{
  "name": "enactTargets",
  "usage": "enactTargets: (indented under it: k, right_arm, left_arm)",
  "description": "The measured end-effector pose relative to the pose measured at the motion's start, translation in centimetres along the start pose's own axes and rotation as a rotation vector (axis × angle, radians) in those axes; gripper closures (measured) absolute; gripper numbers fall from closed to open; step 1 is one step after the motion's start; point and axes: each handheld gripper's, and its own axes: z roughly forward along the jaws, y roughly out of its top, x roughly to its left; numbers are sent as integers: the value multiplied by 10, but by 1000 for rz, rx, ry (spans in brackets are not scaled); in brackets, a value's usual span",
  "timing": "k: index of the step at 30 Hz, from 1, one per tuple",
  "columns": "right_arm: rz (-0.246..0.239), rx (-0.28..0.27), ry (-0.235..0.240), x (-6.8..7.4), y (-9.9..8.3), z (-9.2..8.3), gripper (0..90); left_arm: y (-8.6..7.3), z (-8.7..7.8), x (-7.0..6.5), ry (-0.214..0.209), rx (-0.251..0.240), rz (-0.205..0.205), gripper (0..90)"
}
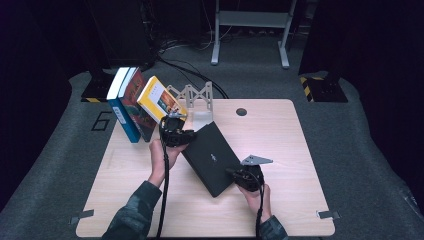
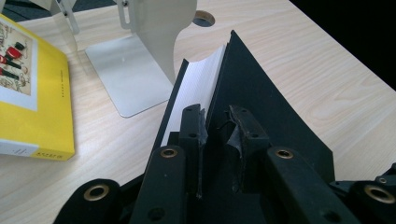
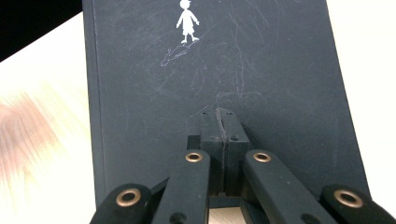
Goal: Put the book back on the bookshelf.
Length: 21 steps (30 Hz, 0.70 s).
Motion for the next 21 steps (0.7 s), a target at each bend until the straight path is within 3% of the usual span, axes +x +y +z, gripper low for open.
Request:
enactTargets:
  k: [10,17,18,21]
  right_arm:
    - [3,1,3,2,4,6,900]
    - [3,-6,8,2,5,9,900]
    - [8,-7,4,2,5,10,900]
    - [0,-8,8,1,6,12,900]
  left_arm:
    - [11,-10,-12,4,-38,55,771]
    - [14,-13,-15,3,-48,69,772]
    - [14,-13,-16,0,-58,56,772]
    - [16,-16,-20,13,-58,89,777]
